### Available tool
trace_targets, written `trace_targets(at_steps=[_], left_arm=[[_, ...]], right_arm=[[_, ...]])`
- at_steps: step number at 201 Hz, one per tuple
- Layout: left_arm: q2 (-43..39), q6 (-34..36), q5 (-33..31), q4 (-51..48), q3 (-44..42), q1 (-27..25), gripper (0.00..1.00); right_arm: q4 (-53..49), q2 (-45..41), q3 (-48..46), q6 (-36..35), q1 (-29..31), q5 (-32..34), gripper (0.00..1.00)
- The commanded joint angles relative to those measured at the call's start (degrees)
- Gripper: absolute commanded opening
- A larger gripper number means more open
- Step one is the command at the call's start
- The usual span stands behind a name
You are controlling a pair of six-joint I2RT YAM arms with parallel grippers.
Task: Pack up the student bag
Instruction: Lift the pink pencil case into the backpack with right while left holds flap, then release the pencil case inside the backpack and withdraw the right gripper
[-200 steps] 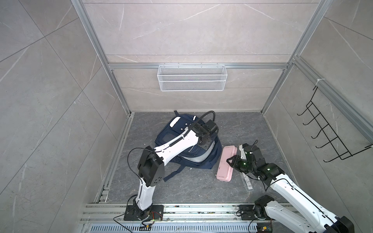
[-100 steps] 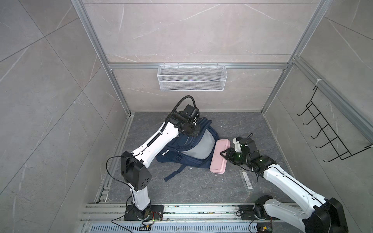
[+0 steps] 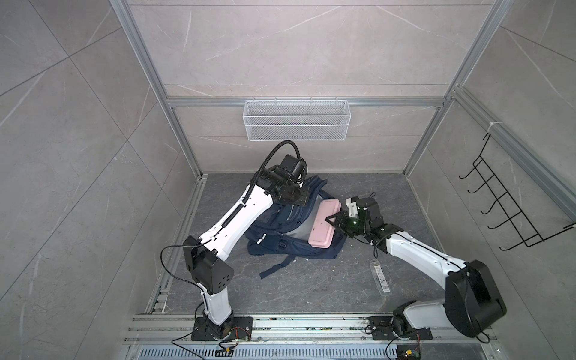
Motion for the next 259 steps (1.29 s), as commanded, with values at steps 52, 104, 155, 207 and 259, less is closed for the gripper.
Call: trace_targets(at_steps=[52, 104, 155, 207, 259], left_arm=[[0.3, -2.5, 5.0, 5.2, 6.3, -0.1, 0.0], [-0.6, -3.4, 4.9, 6.2, 4.5, -0.1, 0.0], [-0.9, -3.7, 5.3, 8.1, 1.3, -0.1, 0.0], [2.4, -4.9, 7.3, 10.2, 2.0, 0.0, 0.0], [7.6, -5.3, 8.7, 9.8, 4.5, -0.2, 0.0]], right_arm=[[12.5, 26.7, 21.2, 7.1, 5.0, -3.9, 0.0], [1.3, 38.3, 34.3, 3.0, 9.0, -5.6, 0.26], [-16.5, 32.7, 37.8, -9.9, 8.4, 0.5, 0.56], [-22.9, 24.6, 31.1, -14.5, 6.3, 4.6, 0.6], [-21.6, 6.8, 11.7, -15.4, 5.1, 10.0, 0.56]])
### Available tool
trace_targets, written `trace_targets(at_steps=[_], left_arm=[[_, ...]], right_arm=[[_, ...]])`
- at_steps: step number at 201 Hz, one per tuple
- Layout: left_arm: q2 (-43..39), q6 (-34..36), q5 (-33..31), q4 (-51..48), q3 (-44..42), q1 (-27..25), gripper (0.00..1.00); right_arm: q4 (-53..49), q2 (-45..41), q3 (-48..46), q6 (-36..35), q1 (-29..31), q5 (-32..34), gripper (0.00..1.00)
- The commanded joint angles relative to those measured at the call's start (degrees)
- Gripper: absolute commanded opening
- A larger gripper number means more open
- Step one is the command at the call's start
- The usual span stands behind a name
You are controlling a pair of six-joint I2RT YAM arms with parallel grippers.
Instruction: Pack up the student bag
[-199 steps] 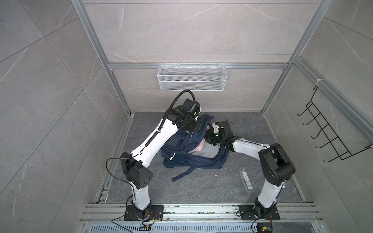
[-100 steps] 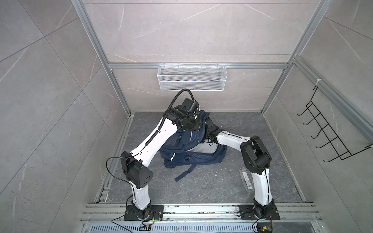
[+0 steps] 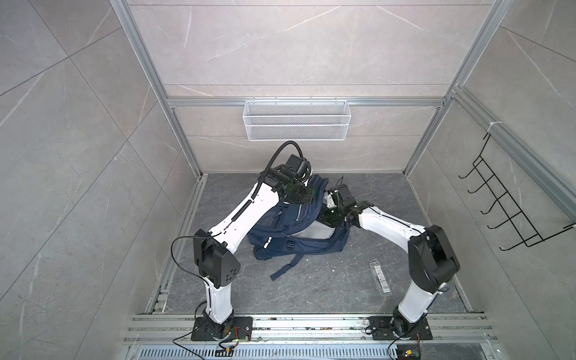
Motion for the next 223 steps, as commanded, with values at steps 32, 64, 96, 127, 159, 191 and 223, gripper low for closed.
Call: trace_targets(at_steps=[32, 64, 96, 127, 159, 191, 223], left_arm=[[6.5, -0.6, 3.0, 5.6, 6.1, -1.5, 0.0], [12.5, -0.4, 4.6, 3.7, 11.8, -3.1, 0.0], [12.3, 0.6, 2.4, 1.6, 10.9, -3.6, 0.35], [2.0, 0.0, -1.1, 6.3, -3.8, -2.2, 0.44], [-9.0, -2.0, -2.6, 10.9, -20.2, 0.4, 0.45], [-17.1, -4.3, -2.6, 13.8, -32.7, 2.1, 0.45], [-22.5, -8.2, -0.4, 17.9, -43.6, 4.6, 0.46]], right_arm=[[-4.2, -17.7, -14.1, -2.1, 0.3, 7.4, 0.55], [-6.7, -24.4, -17.3, -2.1, 0.5, 7.9, 0.54], [-6.6, -25.4, -17.4, -1.2, 3.6, 7.9, 0.51], [-5.2, -22.7, -16.9, -0.1, 9.1, 9.8, 0.48], [-2.6, -16.2, -13.5, 0.8, 13.9, 9.5, 0.47], [-1.3, -10.4, -8.8, 0.6, 16.2, 8.6, 0.48], [-2.2, -4.6, -3.1, -1.1, 17.8, 9.1, 0.48]])
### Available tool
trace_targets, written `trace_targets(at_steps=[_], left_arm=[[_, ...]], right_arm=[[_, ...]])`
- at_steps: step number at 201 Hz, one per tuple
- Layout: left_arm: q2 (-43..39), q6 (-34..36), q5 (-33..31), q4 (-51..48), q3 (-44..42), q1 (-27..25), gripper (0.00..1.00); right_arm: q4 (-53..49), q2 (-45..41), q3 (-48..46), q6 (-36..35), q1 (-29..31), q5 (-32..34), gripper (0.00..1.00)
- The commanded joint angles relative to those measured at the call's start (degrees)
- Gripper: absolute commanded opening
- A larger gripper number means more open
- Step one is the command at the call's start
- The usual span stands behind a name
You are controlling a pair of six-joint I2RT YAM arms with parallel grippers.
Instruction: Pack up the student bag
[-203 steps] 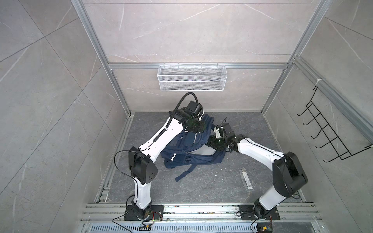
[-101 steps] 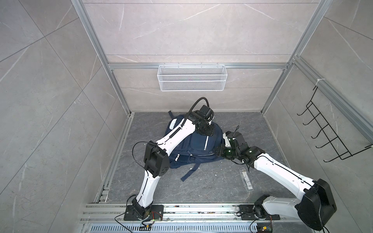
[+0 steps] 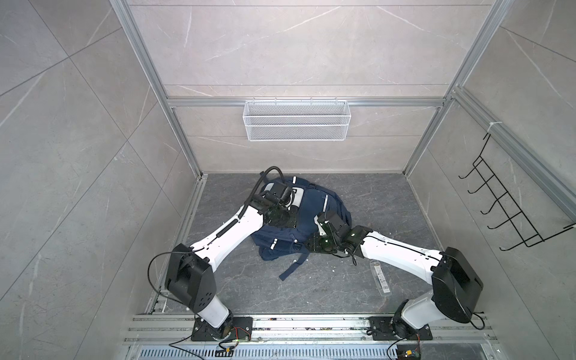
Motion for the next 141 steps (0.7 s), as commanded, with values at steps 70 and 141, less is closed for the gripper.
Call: trace_targets(at_steps=[70, 141], left_arm=[[-8.8, -12.3, 10.8, 15.4, -20.3, 9.7, 0.46], [-6.6, -17.4, 17.7, 23.4, -26.0, 14.2, 0.45]], right_arm=[[-4.2, 14.2, 16.7, -7.0, 2.6, 3.2, 0.39], [-11.0, 19.6, 24.7, -11.4, 2.9, 7.5, 0.4]])
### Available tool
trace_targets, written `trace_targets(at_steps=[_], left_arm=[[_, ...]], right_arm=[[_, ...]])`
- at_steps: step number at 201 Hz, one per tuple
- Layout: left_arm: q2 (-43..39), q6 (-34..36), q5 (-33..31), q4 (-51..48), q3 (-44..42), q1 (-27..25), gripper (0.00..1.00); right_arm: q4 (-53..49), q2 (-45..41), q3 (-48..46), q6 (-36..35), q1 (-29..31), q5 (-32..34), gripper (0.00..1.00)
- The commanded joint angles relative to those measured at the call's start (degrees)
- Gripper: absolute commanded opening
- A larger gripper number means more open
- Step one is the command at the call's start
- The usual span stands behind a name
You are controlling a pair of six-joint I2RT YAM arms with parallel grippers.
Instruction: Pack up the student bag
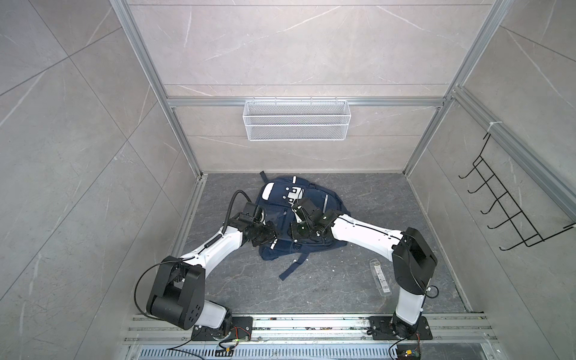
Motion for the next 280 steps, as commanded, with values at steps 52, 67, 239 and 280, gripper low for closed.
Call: trace_targets(at_steps=[52, 67, 239, 280], left_arm=[[3.5, -5.3, 5.7, 9.0, -1.6, 0.8, 0.45], [4.3, -5.9, 5.7, 9.6, -1.7, 0.8, 0.45], [6.0, -6.8, 4.2, 11.6, -4.0, 2.0, 0.38], [5.7, -6.7, 3.7, 11.4, -4.4, 2.1, 0.37]], right_arm=[[-6.3, 4.7, 4.2, -4.4, 1.6, 3.4, 0.39], [-6.6, 5.6, 4.7, -4.7, 1.6, 3.7, 0.39], [-9.5, 3.3, 3.6, -5.4, 1.6, 9.2, 0.06], [-8.5, -0.9, -1.3, -4.5, 1.7, 10.0, 0.03]])
